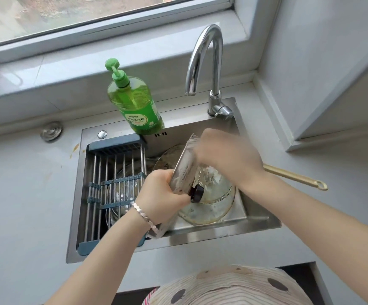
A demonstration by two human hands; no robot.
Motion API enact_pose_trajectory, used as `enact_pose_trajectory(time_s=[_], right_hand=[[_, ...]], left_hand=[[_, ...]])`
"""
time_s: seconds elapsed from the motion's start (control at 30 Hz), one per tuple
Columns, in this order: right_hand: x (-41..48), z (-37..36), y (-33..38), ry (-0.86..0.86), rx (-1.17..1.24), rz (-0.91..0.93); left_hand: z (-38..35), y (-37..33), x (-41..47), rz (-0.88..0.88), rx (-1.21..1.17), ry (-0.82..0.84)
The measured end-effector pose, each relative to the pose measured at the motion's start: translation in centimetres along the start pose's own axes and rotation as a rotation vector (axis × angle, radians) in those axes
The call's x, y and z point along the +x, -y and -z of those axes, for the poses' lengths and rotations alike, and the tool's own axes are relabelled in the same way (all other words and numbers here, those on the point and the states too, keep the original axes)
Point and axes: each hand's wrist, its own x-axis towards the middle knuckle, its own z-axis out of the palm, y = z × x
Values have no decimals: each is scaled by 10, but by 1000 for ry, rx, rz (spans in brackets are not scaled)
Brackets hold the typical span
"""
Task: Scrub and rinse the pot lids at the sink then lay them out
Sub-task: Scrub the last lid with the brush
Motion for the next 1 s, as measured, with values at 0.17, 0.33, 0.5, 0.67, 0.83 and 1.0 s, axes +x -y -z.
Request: enact_pose_trajectory(time_s=[0.17, 0.33, 0.5, 0.67, 0.83, 1.0], right_hand=[[-21, -3, 22, 95, -195, 177], [16, 13, 0, 21, 11, -38], [-15, 5, 23, 65, -26, 123], [17, 4, -2, -55, 135, -109], [-30, -18, 17, 4, 94, 13], [-17, -21, 12, 3, 24, -20]], left_hand=[[3, 3, 4, 28, -96, 8], [6, -7, 6, -38, -28, -6], [9, -7, 10, -41, -112, -56], [6, -9, 9, -17, -164, -81], [8, -8, 3, 141, -730, -175], [6, -6, 7, 249, -667, -320]])
